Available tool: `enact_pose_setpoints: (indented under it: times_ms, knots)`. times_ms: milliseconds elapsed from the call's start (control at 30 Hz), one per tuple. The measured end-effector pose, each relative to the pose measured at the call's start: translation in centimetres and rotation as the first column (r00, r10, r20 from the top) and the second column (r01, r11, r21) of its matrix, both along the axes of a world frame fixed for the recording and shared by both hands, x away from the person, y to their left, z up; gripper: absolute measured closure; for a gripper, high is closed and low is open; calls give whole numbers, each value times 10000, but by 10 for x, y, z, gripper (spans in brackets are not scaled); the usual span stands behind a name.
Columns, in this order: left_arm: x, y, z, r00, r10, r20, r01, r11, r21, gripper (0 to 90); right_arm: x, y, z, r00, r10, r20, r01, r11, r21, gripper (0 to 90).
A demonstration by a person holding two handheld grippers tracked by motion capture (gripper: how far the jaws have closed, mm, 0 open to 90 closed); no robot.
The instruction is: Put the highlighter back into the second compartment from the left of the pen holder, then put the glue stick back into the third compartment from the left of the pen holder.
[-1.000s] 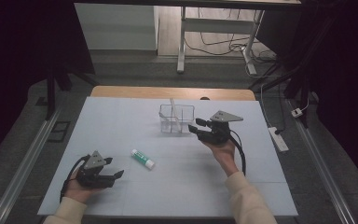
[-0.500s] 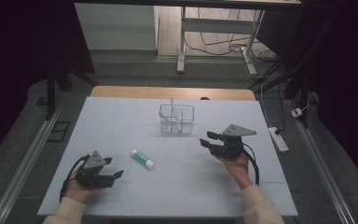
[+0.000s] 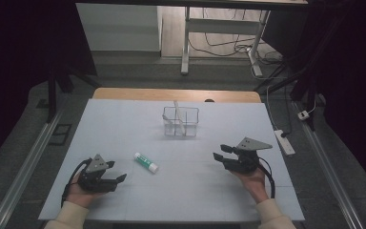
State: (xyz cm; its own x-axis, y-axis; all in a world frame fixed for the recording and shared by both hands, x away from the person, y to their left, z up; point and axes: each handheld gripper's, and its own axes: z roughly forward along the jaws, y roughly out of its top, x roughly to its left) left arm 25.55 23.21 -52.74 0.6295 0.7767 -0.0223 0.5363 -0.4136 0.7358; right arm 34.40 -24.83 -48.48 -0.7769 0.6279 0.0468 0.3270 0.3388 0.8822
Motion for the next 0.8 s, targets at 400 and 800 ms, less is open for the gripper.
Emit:
enact_pose_setpoints:
  times_ms: [400,800]
  knots:
    - [-1,-1,4,9998,-106,147,107,9999,-117,303,-12,-13,-5,9999,120,-31,-120,9997,-214,473]
    - [7,-17,21,9962,-780,387,771,9967,235,308,-17,-19,-3,9998,168,107,-165,9996,-230,467]
